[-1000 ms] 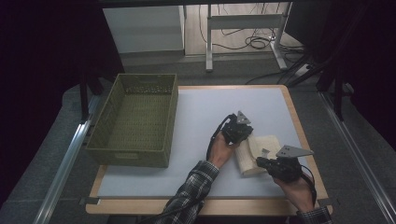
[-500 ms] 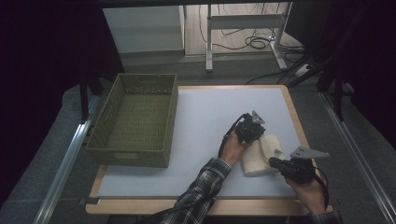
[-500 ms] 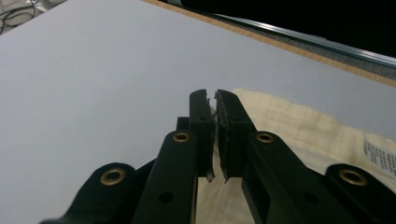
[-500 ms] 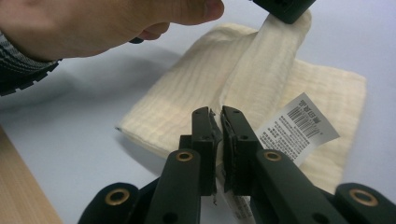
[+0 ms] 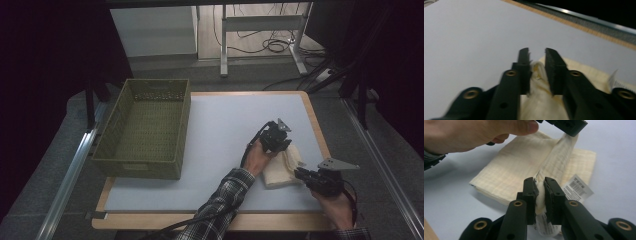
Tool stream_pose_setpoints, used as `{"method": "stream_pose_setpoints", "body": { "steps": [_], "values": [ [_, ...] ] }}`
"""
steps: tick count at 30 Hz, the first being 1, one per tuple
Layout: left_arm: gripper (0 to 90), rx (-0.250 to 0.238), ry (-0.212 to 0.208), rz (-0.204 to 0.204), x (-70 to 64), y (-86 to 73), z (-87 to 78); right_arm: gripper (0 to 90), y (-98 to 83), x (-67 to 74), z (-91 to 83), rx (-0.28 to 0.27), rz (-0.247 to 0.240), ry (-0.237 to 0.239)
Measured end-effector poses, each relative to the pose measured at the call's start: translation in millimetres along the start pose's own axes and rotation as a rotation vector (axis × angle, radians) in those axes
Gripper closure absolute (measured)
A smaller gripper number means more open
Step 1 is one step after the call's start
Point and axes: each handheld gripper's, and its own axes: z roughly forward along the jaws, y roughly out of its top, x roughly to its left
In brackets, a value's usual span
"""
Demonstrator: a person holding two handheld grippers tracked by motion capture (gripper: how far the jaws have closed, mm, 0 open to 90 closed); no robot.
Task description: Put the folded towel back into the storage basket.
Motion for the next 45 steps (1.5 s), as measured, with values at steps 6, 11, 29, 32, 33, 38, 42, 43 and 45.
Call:
{"method": "stream_pose_setpoints", "body": {
  "steps": [6,11,29,32,33,38,42,43,45],
  "values": [
    [49.1,-0.030,0.023,-0.004,-1.7,7.4,-7.6,68.3,-1.3,-7.3,-9.2,-0.009,0.010,-0.058],
    [41.5,-0.024,0.042,0.000,2.1,4.7,-16.9,64.1,-2.6,-16.3,-20.3,-0.004,0.011,-0.108],
    [35.2,-0.015,0.081,-0.017,22.9,-25.0,-59.8,66.0,14.3,-3.1,-3.2,0.059,-0.021,-0.059],
    [34.8,-0.011,0.082,-0.020,23.7,-28.8,-60.4,66.4,5.8,-6.0,7.0,0.104,-0.015,-0.080],
    [34.8,-0.008,0.082,-0.023,24.1,-30.1,-60.4,70.8,3.1,-6.4,9.5,0.121,-0.014,-0.078],
    [34.8,-0.001,0.083,-0.031,25.7,-36.0,-58.5,87.1,0.7,-3.0,11.3,0.141,-0.033,-0.088],
    [34.8,-0.001,0.084,-0.032,26.3,-37.1,-57.9,87.1,13.8,0.1,1.7,0.096,-0.038,-0.067],
    [34.8,-0.002,0.085,-0.034,26.4,-37.1,-58.1,87.1,17.7,1.1,-1.5,0.084,-0.035,-0.062],
    [34.8,-0.002,0.085,-0.032,26.2,-37.0,-58.4,87.0,24.3,1.5,-7.7,0.067,-0.039,-0.058]
  ]
}}
